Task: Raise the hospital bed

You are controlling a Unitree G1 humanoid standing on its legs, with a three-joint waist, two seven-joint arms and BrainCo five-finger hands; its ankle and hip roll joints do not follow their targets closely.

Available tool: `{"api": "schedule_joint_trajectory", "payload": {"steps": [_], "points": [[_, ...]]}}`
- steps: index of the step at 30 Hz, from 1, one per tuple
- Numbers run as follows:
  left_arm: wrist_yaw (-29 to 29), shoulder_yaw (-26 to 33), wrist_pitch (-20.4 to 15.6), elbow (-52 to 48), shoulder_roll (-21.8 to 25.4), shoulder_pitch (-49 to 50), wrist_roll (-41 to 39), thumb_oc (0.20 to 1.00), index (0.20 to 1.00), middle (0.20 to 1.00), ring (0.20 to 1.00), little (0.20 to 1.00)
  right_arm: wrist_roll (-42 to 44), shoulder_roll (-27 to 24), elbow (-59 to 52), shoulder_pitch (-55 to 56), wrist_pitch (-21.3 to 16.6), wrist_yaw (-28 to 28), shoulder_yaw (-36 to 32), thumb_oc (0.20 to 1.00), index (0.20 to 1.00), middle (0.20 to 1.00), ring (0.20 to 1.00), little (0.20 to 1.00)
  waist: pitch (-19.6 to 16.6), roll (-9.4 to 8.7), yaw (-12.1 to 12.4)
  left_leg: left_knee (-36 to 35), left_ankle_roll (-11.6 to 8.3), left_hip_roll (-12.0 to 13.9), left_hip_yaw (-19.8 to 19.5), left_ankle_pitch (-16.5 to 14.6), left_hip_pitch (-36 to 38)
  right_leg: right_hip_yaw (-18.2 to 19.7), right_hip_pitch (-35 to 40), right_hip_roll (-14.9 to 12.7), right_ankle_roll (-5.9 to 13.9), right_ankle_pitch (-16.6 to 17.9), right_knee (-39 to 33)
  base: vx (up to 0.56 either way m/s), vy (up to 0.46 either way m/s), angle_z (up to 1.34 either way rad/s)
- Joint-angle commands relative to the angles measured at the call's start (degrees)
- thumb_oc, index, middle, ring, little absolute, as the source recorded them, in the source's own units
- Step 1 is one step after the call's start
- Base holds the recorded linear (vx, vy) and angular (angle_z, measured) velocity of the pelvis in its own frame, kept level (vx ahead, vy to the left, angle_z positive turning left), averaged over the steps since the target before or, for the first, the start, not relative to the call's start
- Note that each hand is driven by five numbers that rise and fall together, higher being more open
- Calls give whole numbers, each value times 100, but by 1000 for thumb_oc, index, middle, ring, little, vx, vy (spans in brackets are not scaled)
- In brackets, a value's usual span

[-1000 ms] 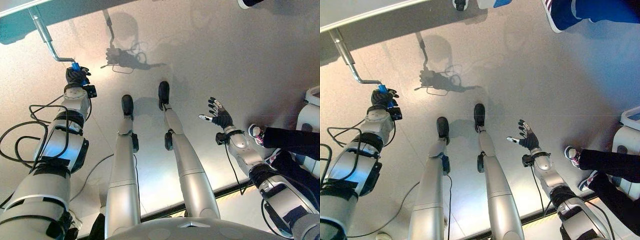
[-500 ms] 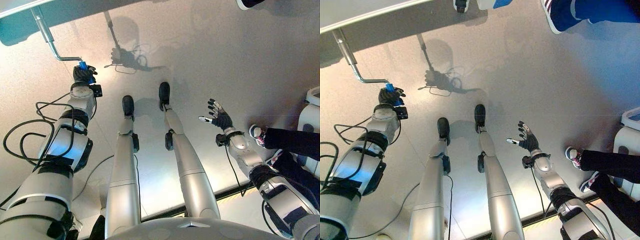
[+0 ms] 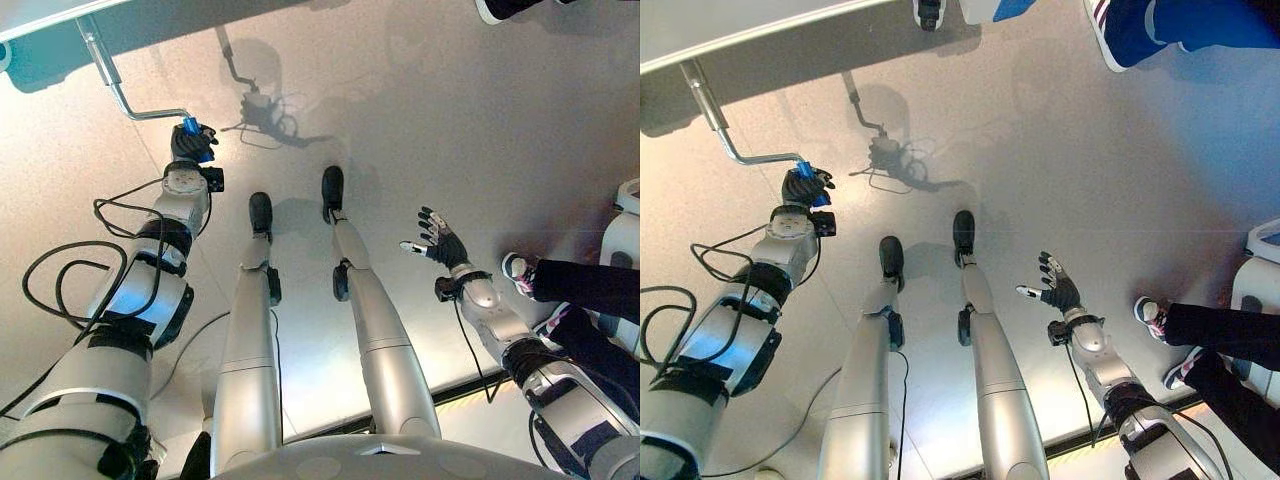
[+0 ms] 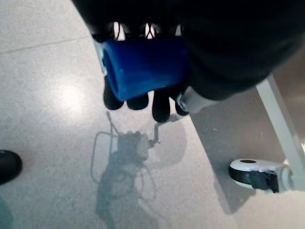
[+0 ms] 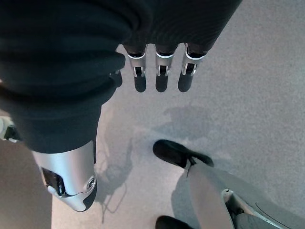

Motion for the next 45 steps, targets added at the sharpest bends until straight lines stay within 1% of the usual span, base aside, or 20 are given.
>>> {"api": "schedule_joint_trajectory", "payload": {"steps": [1,2,7,9,10,14,15,17,20,23,24,26,27,31,33,37,45], "points": [[-192,-605,-494,-1034,-110,-153,436,200,200,200,200,200,194,-401,-300,362,-55,4,17,1000,1000,1000,1000,1000,159,381,-19,-1021,76,-103,-96,372,461,-180,151,161,527,-538,563,0,0,0],[-196,-666,-547,-1429,4,18,359,200,200,200,200,200,203,-392,-307,405,-56,7,-13,1000,1000,1000,1000,1000,176,420,19,-1024,84,-115,-94,376,468,-183,150,150,524,-541,567,0,0,0],[-250,-779,-658,-2491,415,535,282,200,200,200,200,200,138,-430,-355,536,-36,5,-115,1000,1000,1000,1000,1000,210,482,108,-1030,103,-141,-74,384,490,-198,151,128,515,-537,572,0,0,0],[-251,-747,-677,-2649,502,655,258,200,200,200,200,200,117,-432,-365,566,-34,11,-136,1000,1000,1000,1000,1000,212,492,127,-1038,105,-146,-77,382,502,-195,161,128,514,-537,568,0,0,0],[-270,-687,-710,-3028,677,853,239,200,200,200,200,200,98,-429,-381,607,-34,16,-177,1000,1000,1000,1000,1000,217,509,162,-1030,109,-158,-73,376,504,-198,162,126,511,-542,572,0,0,0],[-279,-550,-774,-3785,1119,1216,181,200,200,200,200,200,50,-445,-444,710,-14,33,-256,1000,1000,1000,1000,1000,220,544,221,-1032,120,-174,-76,367,515,-202,169,117,505,-549,564,0,0,0],[-278,-546,-771,-3792,1122,1223,183,200,200,200,200,200,50,-445,-445,711,-13,32,-254,1000,1000,1000,1000,1000,219,543,219,-1032,120,-174,-76,367,515,-202,169,117,505,-549,564,0,0,0],[-368,-344,-827,-4391,1495,1664,101,200,200,200,200,200,-6,-443,-465,796,2,73,-310,1000,1000,1000,1000,1000,238,574,268,-1054,123,-184,-75,364,541,-207,184,110,507,-549,557,0,0,0],[-402,-271,-839,-4576,1606,1822,47,200,200,200,200,200,-18,-453,-495,820,8,84,-326,1000,1000,1000,1000,1000,250,581,276,-1056,123,-184,-79,365,551,-207,194,107,507,-552,560,0,0,0],[-595,-68,-903,-5259,2045,2407,-123,200,200,200,200,200,-73,-473,-504,937,8,152,-363,1000,1000,1000,1000,1000,287,608,318,-1049,128,-198,-65,344,592,-196,220,110,507,-556,575,0,0,0],[-595,-61,-901,-5264,2048,2415,-122,200,200,200,200,200,-73,-473,-504,937,8,152,-360,1000,1000,1000,1000,1000,286,607,315,-1050,128,-198,-65,344,593,-196,220,110,506,-556,575,0,0,0],[-671,22,-954,-5535,2210,2644,-236,200,200,200,200,200,-99,-481,-487,970,-16,161,-380,1000,1000,1000,1000,1000,300,619,340,-1049,127,-201,-61,341,604,-192,232,113,505,-559,571,0,0,0],[-728,67,-962,-5744,2377,2808,-268,200,200,200,200,200,-131,-488,-511,1001,-24,167,-389,1000,1000,1000,1000,1000,304,626,346,-1042,124,-194,-58,338,612,-198,239,112,500,-564,575,0,0,0],[-770,128,-988,-5955,2532,3014,-357,200,200,200,200,200,-156,-522,-509,1023,-35,182,-400,1000,1000,1000,1000,1000,304,625,357,-1041,126,-192,-50,335,610,-202,243,108,503,-555,562,0,0,0],[-830,226,-1021,-6188,2683,3234,-461,200,200,200,200,200,-198,-545,-489,1027,-51,191,-411,1000,1000,1000,1000,1000,314,639,373,-1027,128,-189,-54,333,600,-203,237,111,504,-553,561,0,0,0],[-858,517,-1057,-6519,2872,3665,-593,200,200,200,200,200,-220,-574,-576,1116,-75,201,-462,1000,1000,1000,1000,1000,310,647,395,-1046,130,-191,-62,342,613,-200,246,117,509,-551,548,0,0,0],[-974,1053,-1108,-6828,3111,4461,-833,200,200,200,200,200,-289,-581,-611,1244,-124,198,-563,1000,1000,1000,1000,1000,276,685,466,-1026,142,-185,-61,332,586,-222,207,105,508,-571,606,0,0,0]]}}
